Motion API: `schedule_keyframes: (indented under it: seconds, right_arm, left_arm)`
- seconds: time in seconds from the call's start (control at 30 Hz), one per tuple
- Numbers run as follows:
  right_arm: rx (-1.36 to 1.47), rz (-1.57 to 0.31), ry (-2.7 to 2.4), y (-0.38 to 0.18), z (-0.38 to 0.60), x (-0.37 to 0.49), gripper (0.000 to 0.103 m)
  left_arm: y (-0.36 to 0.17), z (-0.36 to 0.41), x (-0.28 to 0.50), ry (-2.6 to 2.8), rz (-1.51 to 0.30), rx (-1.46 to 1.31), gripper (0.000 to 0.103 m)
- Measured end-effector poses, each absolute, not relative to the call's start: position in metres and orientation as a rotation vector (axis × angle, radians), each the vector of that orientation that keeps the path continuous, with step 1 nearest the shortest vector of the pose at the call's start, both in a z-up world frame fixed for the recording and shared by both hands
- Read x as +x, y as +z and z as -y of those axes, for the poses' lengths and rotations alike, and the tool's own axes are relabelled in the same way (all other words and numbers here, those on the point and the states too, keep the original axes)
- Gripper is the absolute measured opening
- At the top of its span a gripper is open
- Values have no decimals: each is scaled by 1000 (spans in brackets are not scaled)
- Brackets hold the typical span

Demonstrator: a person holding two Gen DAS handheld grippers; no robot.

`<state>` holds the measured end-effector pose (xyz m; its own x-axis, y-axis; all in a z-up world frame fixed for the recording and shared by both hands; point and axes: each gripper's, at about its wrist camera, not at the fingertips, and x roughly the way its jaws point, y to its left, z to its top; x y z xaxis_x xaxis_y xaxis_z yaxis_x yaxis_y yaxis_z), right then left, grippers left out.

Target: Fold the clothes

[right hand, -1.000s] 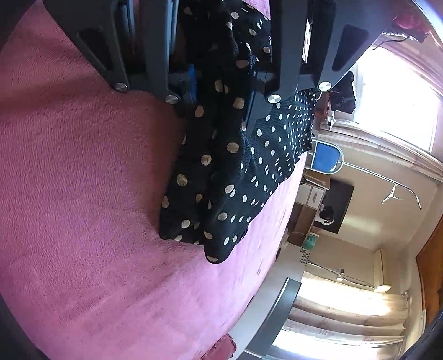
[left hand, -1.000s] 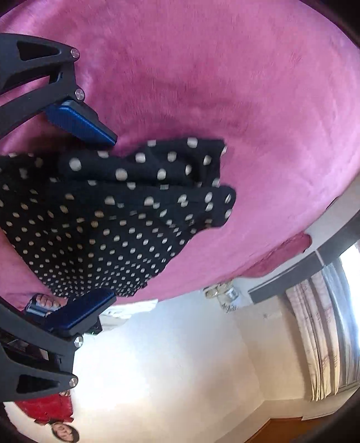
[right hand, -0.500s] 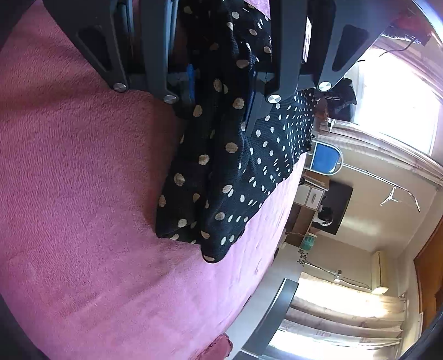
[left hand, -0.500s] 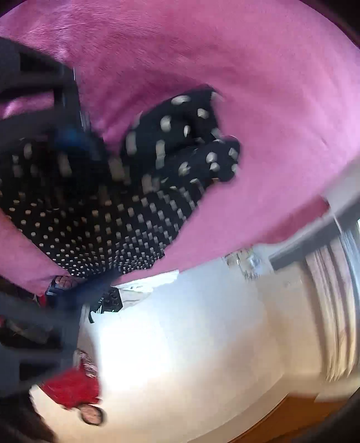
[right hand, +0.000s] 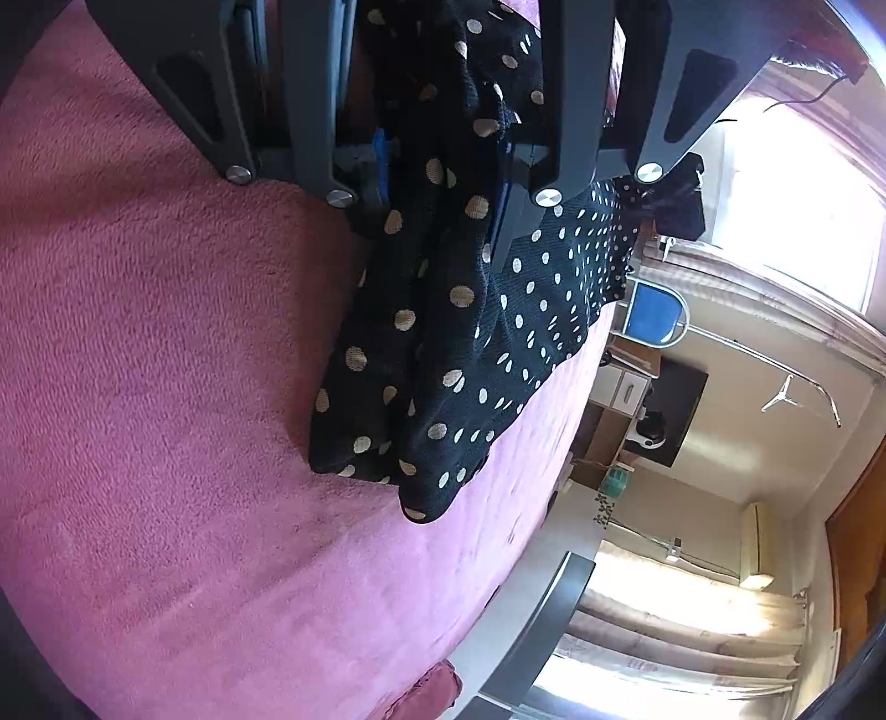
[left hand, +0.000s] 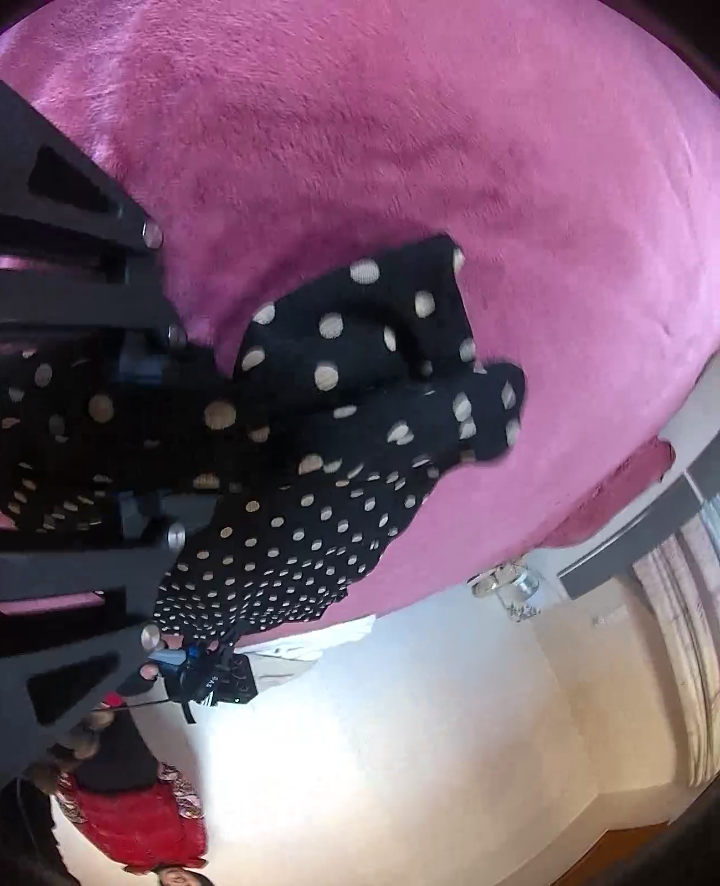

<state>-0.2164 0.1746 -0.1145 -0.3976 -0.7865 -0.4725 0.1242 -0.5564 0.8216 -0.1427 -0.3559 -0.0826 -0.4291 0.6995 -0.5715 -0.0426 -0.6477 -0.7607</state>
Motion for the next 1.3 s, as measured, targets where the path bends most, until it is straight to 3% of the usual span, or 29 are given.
schedule_keyframes:
  seconds: [0.3,0.43,0.6,0.87,1.3]
  right_arm:
    - [1253,974,-1960,-115,-177,-222,30]
    - [1281,960,-1984,-112,-176,-223,20]
    - [1255,889,-2041,-90,-167,-220,15]
    - [1209,773,-2126,-54,-153,-215,14]
    - [1089,534,-2108,39,-92,-212,14]
  left_arm:
    - [-90,362,-141,2082,1048,-1321,21]
    - [-92,359,-137,2106,1029,-1336,15]
    - [-69,337,-128,2305,838,-1370,13]
    - [-51,335,-112,2405,851,-1333,13]
    - [29,370,-51,2520,814,-1155,13]
